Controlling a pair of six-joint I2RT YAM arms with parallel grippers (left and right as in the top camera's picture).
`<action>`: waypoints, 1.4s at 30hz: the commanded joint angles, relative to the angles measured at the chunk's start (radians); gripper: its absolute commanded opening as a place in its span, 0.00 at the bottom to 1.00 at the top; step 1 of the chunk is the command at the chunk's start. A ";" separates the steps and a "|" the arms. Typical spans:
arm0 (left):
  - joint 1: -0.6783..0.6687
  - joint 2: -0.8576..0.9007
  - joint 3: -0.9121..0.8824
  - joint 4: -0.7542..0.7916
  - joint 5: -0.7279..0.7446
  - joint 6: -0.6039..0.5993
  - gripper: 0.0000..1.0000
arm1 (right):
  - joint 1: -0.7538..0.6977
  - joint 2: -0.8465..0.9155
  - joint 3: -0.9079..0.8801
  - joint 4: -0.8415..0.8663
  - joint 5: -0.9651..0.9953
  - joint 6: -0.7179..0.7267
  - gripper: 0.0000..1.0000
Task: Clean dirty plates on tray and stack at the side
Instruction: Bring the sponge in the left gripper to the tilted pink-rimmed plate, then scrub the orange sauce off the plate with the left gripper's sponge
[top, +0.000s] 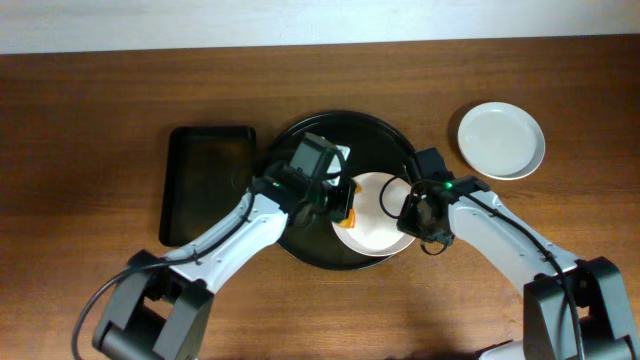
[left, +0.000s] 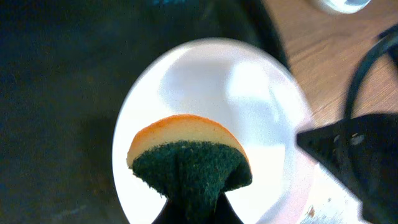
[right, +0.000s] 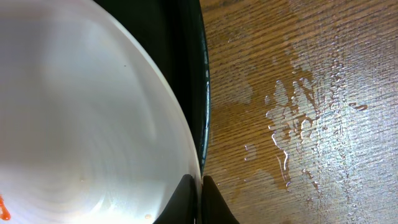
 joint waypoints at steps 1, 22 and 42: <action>-0.037 0.040 0.004 -0.027 -0.022 -0.010 0.00 | -0.008 -0.003 -0.020 -0.023 0.077 -0.011 0.04; -0.154 0.252 -0.003 0.171 -0.277 -0.010 0.00 | -0.008 -0.003 -0.020 -0.021 0.068 -0.011 0.04; -0.129 0.305 -0.003 0.697 -0.684 0.053 0.00 | -0.008 -0.003 -0.020 -0.021 0.061 -0.011 0.04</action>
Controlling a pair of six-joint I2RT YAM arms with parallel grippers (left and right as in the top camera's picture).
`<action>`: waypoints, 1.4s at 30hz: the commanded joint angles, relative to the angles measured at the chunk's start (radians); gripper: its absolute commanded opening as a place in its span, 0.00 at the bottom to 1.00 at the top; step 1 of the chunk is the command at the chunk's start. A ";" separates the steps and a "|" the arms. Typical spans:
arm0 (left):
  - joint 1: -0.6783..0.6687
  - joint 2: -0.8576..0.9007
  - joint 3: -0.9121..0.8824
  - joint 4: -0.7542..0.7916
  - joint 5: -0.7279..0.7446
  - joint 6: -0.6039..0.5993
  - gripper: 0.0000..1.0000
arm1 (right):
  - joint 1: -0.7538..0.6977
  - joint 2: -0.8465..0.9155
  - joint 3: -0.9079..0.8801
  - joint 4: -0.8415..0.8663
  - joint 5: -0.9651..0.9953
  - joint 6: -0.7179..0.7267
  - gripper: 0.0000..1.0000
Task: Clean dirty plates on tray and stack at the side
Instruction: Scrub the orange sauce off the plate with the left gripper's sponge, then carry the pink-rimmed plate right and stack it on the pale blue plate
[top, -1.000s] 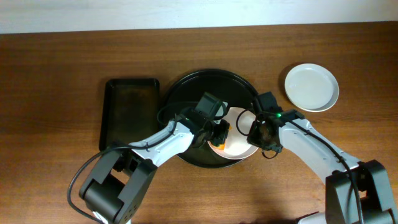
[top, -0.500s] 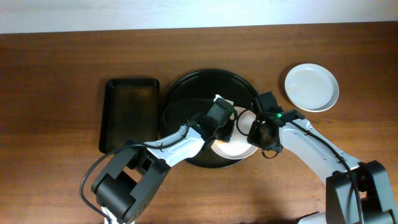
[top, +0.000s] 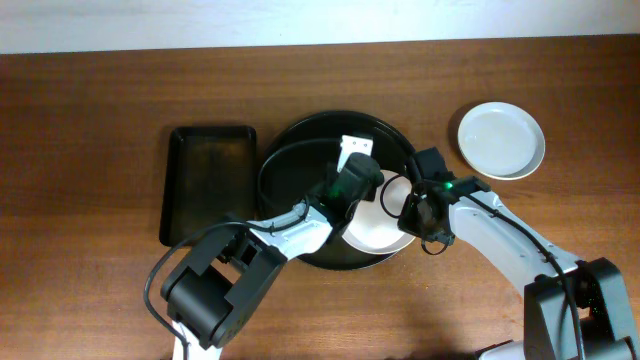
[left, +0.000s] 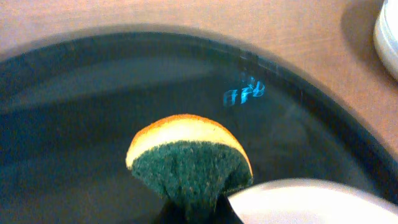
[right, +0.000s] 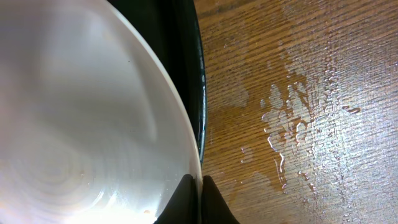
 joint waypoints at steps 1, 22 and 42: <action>0.043 0.017 0.000 0.141 -0.074 0.057 0.00 | -0.007 0.000 -0.020 -0.023 0.049 -0.012 0.04; 0.576 -0.552 0.003 -0.804 0.461 0.270 0.01 | 0.080 -0.012 0.535 -0.240 0.476 -0.431 0.04; 0.872 -0.349 -0.073 -0.887 0.652 0.323 0.01 | 0.222 0.065 0.535 -0.070 0.929 -0.340 0.04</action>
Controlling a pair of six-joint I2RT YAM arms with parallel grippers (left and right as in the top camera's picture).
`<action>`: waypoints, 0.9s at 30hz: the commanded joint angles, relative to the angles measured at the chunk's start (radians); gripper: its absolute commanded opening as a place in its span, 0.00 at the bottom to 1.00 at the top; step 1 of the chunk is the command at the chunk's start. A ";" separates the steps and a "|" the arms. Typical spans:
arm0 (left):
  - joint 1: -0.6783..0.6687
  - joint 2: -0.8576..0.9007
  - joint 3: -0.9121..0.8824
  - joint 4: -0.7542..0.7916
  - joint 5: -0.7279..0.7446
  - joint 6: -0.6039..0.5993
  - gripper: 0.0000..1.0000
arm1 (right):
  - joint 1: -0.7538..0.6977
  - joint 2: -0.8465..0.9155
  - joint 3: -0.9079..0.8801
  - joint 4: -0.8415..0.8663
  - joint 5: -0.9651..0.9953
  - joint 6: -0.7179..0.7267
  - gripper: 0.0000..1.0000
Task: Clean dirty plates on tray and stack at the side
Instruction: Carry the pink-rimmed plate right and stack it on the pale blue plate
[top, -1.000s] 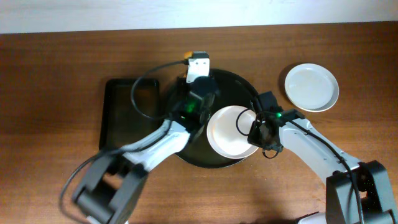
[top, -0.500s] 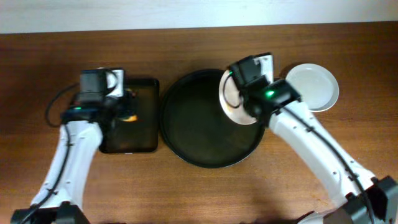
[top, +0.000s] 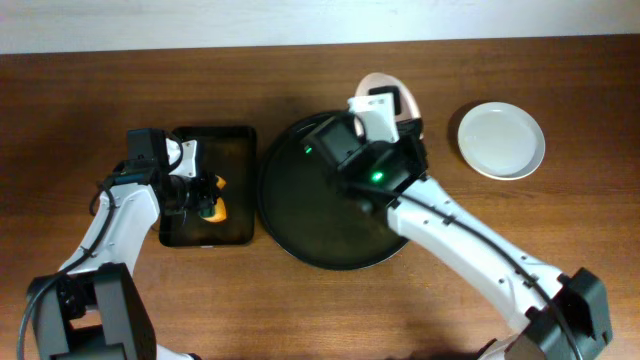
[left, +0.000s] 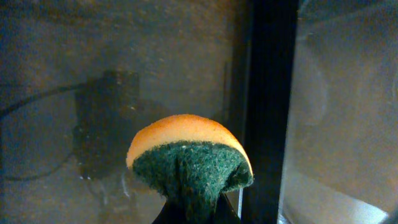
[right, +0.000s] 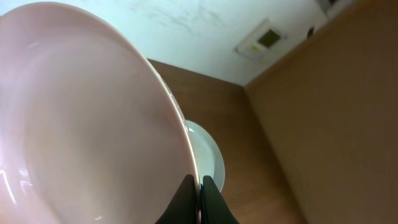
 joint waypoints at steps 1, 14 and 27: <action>0.005 0.004 -0.006 0.010 -0.038 0.024 0.01 | -0.216 0.000 0.017 0.021 -0.267 0.019 0.04; 0.005 0.005 -0.006 0.032 -0.061 0.024 0.02 | -1.154 0.211 0.017 0.180 -1.410 0.008 0.04; 0.005 0.001 -0.006 0.148 -0.078 0.031 0.98 | -0.888 0.165 0.290 -0.193 -1.546 -0.386 0.96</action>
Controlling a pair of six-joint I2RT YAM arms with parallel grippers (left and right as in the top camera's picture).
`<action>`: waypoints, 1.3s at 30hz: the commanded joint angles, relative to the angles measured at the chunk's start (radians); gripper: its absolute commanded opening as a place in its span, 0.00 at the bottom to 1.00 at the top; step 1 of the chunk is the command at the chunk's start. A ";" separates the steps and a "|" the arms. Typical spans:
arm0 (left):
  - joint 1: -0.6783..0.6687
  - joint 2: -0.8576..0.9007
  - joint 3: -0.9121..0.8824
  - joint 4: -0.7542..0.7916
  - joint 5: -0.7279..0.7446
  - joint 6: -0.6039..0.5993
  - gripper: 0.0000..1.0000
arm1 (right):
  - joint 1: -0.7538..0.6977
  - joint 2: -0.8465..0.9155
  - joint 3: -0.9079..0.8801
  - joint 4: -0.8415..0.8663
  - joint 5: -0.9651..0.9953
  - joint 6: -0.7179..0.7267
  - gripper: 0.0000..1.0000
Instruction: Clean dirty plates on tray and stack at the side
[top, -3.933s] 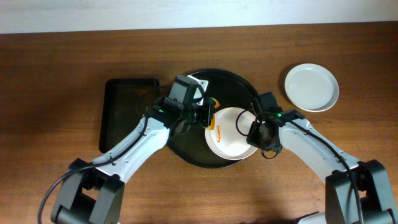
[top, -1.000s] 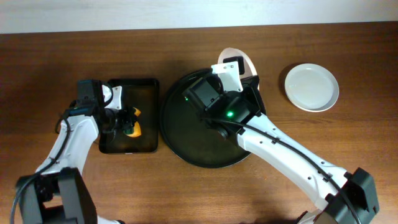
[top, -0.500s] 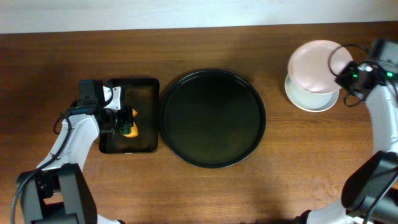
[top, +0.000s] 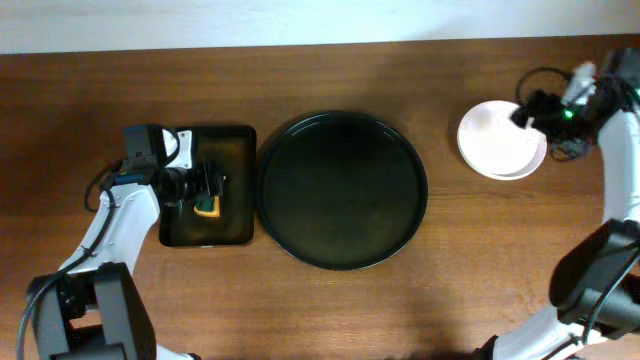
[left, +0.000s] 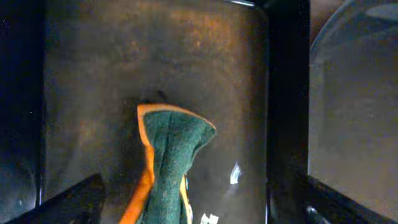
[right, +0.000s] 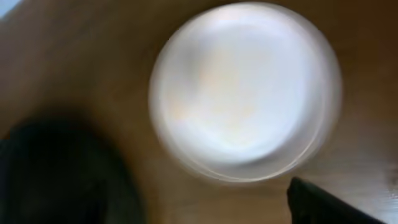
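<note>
The round black tray holds no plates. At the right, a pinkish-white plate lies on top of a white plate; the stack shows blurred in the right wrist view. My right gripper is open at the stack's right edge, holding nothing. The orange-and-green sponge lies in the black rectangular bin. My left gripper stands open around the sponge, fingers wide apart.
The bin's wet floor glistens under the sponge. The bin's right wall sits close to the round tray's rim. Brown wooden table lies all around.
My left gripper has opened and the sponge now lies in the bin. My right gripper, which held the plate raised over the tray's far edge, has set it on the white plate and opened.
First my left gripper held the sponge on the plate in the tray while the right gripped its rim. Then the sponge was off the plate, over the tray. Later it hung over the bin and the plate was lifted. Now both are let go.
</note>
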 joint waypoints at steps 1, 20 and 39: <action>0.005 0.000 -0.003 0.025 -0.006 0.011 0.99 | 0.200 -0.032 0.040 -0.032 -0.055 -0.143 0.99; 0.005 0.001 -0.003 0.024 -0.007 0.012 0.99 | 0.537 -0.082 0.005 -0.018 0.005 -0.143 0.98; 0.005 0.001 -0.003 0.024 -0.007 0.012 0.99 | 0.478 -1.733 -0.921 0.585 0.336 -0.143 0.99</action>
